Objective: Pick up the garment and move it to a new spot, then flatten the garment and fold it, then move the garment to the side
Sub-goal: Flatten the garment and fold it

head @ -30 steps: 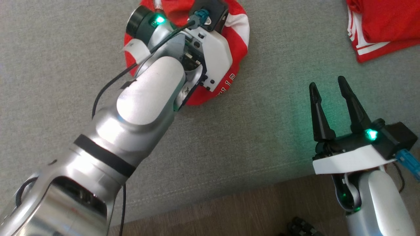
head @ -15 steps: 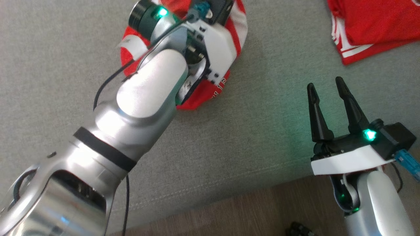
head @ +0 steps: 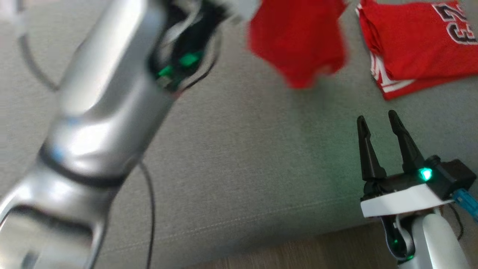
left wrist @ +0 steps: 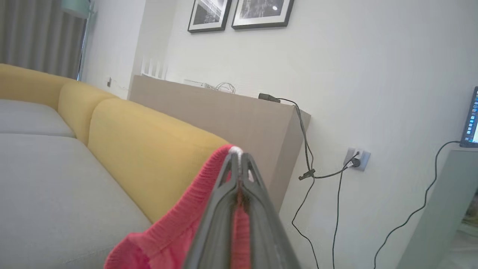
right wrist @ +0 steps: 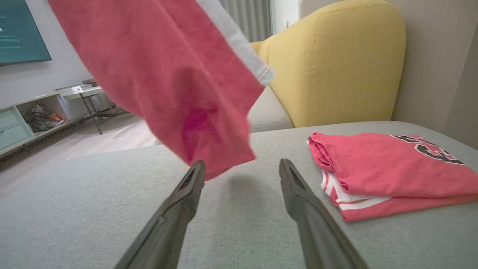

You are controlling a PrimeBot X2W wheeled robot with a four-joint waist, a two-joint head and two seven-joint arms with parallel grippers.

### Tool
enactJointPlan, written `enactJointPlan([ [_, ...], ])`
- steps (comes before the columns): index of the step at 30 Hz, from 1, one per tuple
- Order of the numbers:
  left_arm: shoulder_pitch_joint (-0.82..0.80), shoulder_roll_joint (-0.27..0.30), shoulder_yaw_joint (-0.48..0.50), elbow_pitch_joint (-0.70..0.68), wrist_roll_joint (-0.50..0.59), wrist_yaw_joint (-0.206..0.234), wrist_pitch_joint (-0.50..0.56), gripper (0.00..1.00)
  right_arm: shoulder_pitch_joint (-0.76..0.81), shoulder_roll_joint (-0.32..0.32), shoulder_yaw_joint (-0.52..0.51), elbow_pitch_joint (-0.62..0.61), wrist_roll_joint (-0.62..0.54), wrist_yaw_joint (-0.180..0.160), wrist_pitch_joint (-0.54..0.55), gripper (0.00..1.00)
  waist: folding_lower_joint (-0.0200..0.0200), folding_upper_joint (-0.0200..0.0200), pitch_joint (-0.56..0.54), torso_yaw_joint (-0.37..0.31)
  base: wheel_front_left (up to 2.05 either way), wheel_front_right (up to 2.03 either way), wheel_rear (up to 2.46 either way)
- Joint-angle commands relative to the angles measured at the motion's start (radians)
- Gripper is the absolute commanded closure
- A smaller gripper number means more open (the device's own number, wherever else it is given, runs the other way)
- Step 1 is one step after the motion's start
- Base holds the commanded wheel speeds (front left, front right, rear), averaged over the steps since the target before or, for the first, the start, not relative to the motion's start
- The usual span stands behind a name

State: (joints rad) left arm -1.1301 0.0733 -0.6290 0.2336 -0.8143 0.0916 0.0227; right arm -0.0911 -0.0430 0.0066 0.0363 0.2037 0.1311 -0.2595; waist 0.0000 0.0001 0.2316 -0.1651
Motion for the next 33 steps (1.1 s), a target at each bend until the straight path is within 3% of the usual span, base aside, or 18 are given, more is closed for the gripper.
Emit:
enactJointPlan([
  [1,0.049,0.068,0.048,-0.060,-0.024,0.014,0.019,1.00,-0.013,-0.007,0.022,-0.034,0.003,0.000,-0.002,0.00,0.0000,-0.0001,-0.026,0.032,0.00,0.00,0.00],
  [6,0.408,0.254,0.102,-0.266,-0.031,0.103,-0.016,1.00,0.003,-0.007,0.012,-0.040,0.007,0.000,-0.002,0.00,0.0000,-0.0001,-0.016,0.065,0.00,0.00,0.00],
  [11,0.781,0.328,0.133,-0.296,-0.064,0.131,-0.143,1.00,0.017,-0.007,-0.009,-0.038,0.003,0.000,-0.002,0.00,0.0000,-0.0001,0.004,0.121,0.00,0.00,0.00],
  [15,0.905,0.315,0.139,-0.218,-0.079,0.114,-0.224,1.00,-0.002,-0.007,-0.010,-0.014,-0.007,0.000,-0.002,0.00,0.0000,-0.0001,0.010,0.175,0.00,0.00,0.00],
  [20,0.922,0.265,0.143,-0.134,-0.072,0.082,-0.264,1.00,-0.079,-0.007,0.037,0.107,-0.072,0.000,-0.002,0.00,0.0000,-0.0001,0.016,0.238,0.00,0.00,0.00],
  [26,0.906,0.220,0.154,-0.049,-0.033,0.045,-0.280,1.00,-0.275,-0.007,0.092,0.426,-0.102,0.000,-0.001,0.00,0.0000,-0.0001,0.028,0.282,0.00,0.00,0.00],
  [33,0.876,0.187,0.152,0.015,0.009,0.011,-0.283,1.00,-0.467,-0.007,0.109,0.678,-0.152,0.000,0.006,0.00,0.0000,-0.0001,0.053,0.308,0.00,0.00,0.00],
])
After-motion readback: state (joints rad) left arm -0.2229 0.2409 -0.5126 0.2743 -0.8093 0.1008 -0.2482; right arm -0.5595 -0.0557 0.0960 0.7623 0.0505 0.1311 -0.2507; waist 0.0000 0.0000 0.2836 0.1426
